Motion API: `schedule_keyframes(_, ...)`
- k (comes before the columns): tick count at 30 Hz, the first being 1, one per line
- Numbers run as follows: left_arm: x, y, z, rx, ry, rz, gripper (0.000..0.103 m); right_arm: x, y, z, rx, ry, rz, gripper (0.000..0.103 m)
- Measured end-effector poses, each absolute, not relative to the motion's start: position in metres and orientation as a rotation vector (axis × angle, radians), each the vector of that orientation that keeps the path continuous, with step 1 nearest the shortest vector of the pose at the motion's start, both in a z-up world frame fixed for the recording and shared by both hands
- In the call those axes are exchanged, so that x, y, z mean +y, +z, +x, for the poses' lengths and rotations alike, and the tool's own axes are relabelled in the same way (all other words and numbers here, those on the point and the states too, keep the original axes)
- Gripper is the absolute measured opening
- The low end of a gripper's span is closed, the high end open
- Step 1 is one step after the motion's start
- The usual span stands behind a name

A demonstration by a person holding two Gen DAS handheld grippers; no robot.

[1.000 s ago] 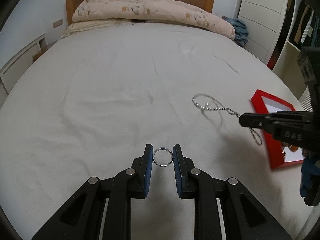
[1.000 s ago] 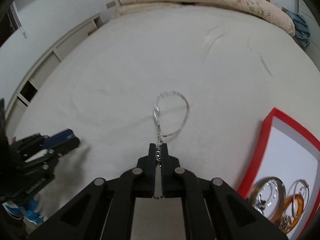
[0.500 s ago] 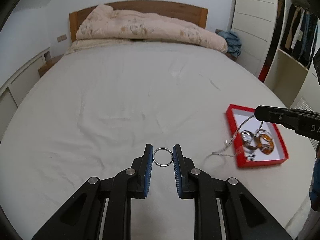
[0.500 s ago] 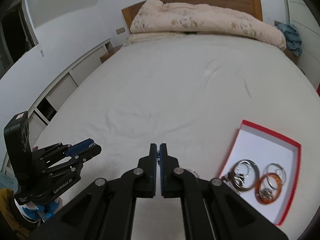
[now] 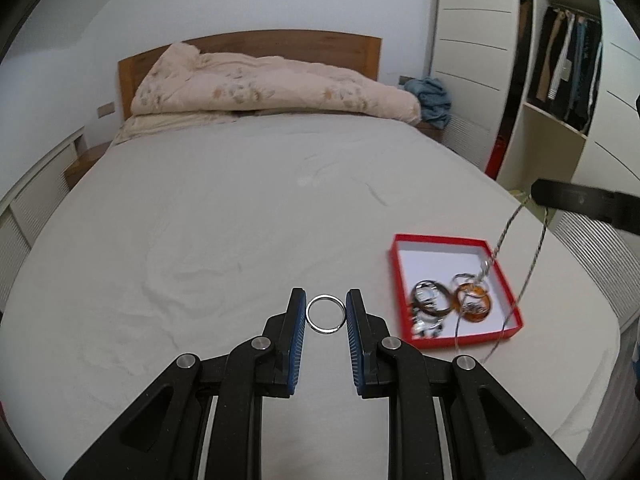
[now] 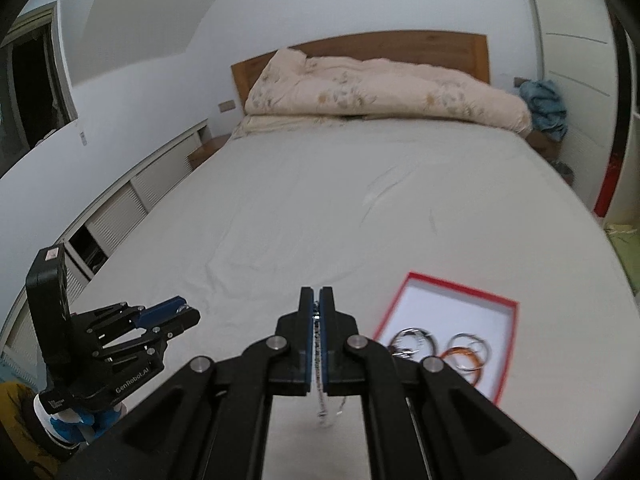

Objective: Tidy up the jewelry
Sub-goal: 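Carry the silver ring and dangling chain necklace over the red box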

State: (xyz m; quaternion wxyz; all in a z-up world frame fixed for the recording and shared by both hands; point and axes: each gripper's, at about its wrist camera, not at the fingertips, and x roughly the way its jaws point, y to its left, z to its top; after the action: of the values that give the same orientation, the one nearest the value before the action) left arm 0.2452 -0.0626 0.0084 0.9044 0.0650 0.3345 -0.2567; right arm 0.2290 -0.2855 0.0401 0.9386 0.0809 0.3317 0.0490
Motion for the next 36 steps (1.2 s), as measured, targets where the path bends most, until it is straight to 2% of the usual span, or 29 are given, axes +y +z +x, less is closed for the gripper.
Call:
schedule_keyframes(6,-0.122,0.008,0.247,0.69,-0.595,0.168,0.02,-0.329,0.052,0.222,0.65,0.043,0.164,0.002)
schedule_keyframes(12,-0.182,-0.008,0.264,0.711,-0.65,0.212,0.02,-0.371,0.036,0.235,0.653,-0.003,0.175,0.002)
schedule_keyframes(22,-0.256,-0.069,0.293,0.797,-0.679,0.268,0.02,-0.426,-0.028,0.269,0.688,-0.062,0.223,0.002)
schedule_keyframes(36,-0.276,-0.145,0.305,0.907,-0.644,0.315,0.02,-0.454,-0.145,0.277,0.85,-0.099,0.317,0.002)
